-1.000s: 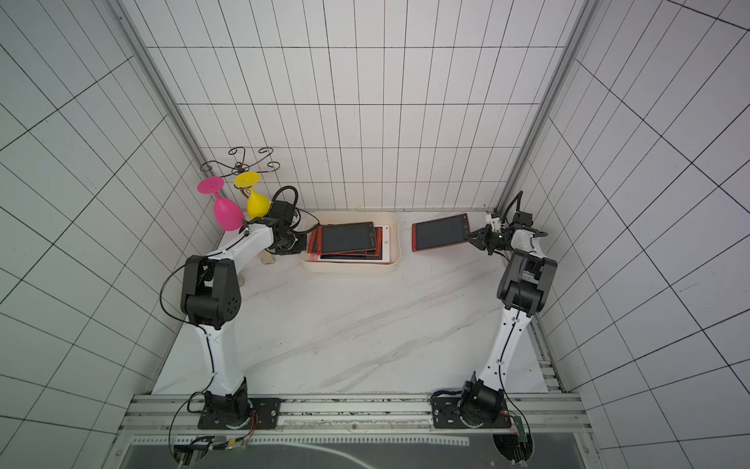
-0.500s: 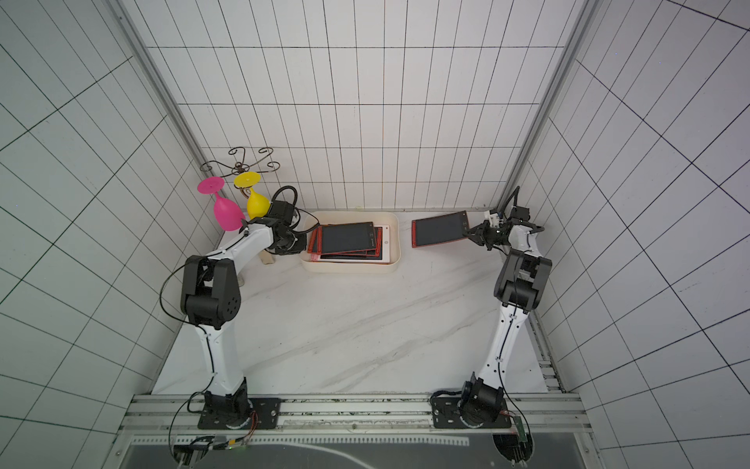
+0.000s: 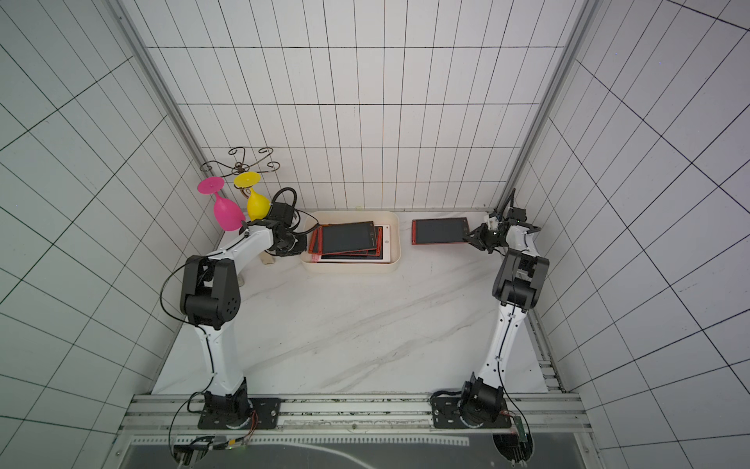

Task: Take out the writing tablet from the storage box
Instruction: Place the writing tablet at the center of the board.

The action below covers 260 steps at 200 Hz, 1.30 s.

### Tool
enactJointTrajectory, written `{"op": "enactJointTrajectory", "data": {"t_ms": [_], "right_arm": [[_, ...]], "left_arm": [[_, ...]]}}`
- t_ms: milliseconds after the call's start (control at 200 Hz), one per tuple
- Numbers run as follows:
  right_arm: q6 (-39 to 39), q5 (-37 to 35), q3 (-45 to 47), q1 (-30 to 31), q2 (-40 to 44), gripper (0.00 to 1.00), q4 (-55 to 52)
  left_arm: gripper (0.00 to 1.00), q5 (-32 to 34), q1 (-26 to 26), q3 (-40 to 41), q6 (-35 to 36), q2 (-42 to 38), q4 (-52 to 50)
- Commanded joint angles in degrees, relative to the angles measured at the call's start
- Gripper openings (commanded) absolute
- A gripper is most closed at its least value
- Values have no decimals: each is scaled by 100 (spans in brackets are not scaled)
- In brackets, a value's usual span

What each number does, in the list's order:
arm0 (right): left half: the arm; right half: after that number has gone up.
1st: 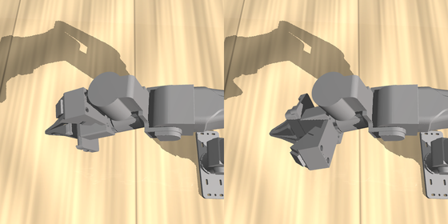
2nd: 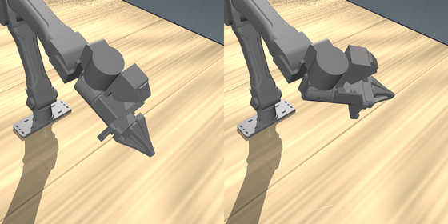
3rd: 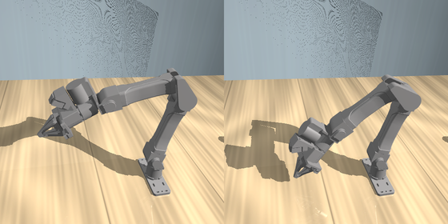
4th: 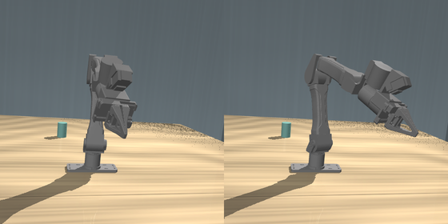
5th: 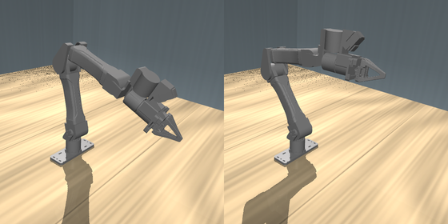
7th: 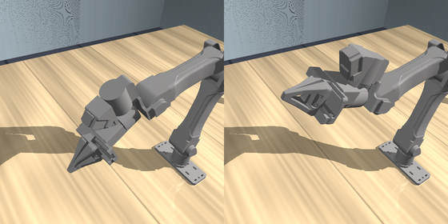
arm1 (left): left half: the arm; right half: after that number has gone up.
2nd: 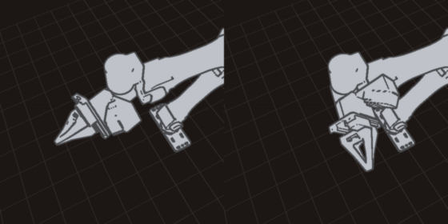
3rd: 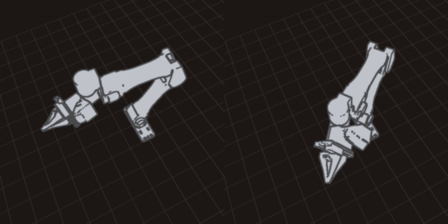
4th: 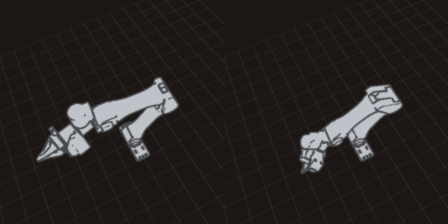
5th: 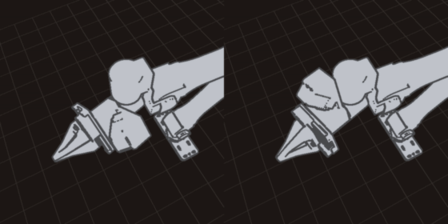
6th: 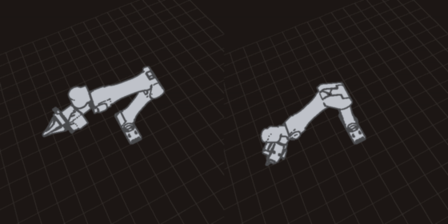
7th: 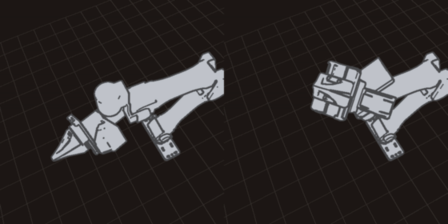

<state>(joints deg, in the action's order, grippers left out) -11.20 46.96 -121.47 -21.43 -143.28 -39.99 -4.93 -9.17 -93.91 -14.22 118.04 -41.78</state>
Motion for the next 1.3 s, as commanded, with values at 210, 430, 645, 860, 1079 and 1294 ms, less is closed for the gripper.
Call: {"op": "enactJointTrajectory", "data": {"t_ms": [210, 430, 645, 860, 1079, 1294], "right_arm": [[89, -583, -509, 42, -32, 32, -191], [143, -1228, -474, 60, 326, 55, -216], [242, -2119, -229, 495, 1055, 84, -278], [76, -2482, 396, 1479, 2019, 93, 248], [-382, -2350, 1003, 2485, 2601, 89, 982], [-696, -2676, 1048, 3421, 2316, 83, 1205]], "left_arm": [[0, -124, 5, 90, -217, -266, 267], [0, -131, 6, 212, -239, -332, 311], [0, -64, 3, 260, -138, -370, 290], [21, -96, 51, 138, -63, -349, 189], [72, 83, 76, 118, -88, -655, 162], [81, 141, 66, 339, -182, -1027, 363]]}}
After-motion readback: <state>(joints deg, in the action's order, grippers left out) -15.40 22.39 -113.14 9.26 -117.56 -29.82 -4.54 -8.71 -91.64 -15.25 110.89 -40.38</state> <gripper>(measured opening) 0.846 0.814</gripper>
